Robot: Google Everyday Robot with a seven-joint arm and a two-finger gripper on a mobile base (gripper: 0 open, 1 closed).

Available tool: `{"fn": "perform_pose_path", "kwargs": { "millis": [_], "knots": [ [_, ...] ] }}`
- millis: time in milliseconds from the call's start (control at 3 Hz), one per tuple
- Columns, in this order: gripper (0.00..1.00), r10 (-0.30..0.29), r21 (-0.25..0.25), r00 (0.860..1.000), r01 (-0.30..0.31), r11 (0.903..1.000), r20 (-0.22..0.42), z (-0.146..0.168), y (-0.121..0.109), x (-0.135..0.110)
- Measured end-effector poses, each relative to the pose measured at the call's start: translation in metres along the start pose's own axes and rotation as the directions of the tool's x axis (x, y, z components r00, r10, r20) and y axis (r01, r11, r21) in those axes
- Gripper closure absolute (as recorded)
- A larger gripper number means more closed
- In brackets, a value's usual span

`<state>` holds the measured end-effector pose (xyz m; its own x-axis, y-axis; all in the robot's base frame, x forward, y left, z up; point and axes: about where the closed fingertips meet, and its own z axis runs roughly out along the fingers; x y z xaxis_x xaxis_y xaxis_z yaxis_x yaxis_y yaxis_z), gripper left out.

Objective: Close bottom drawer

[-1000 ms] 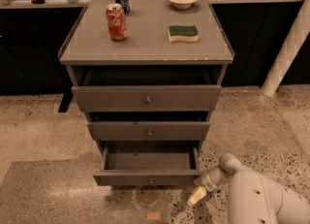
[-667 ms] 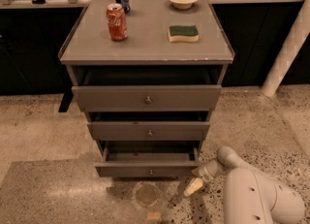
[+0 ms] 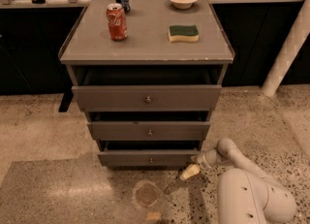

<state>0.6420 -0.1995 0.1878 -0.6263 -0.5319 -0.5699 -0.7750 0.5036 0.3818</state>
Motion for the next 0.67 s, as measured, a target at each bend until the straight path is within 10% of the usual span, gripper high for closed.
{"fn": "perform_pose_path", "kwargs": {
  "millis": [667],
  "knots": [
    [0.00,-0.002,0.007,0.997,0.001,1.0000,0.074,0.0010,-0.0123,-0.0201]
  ]
}}
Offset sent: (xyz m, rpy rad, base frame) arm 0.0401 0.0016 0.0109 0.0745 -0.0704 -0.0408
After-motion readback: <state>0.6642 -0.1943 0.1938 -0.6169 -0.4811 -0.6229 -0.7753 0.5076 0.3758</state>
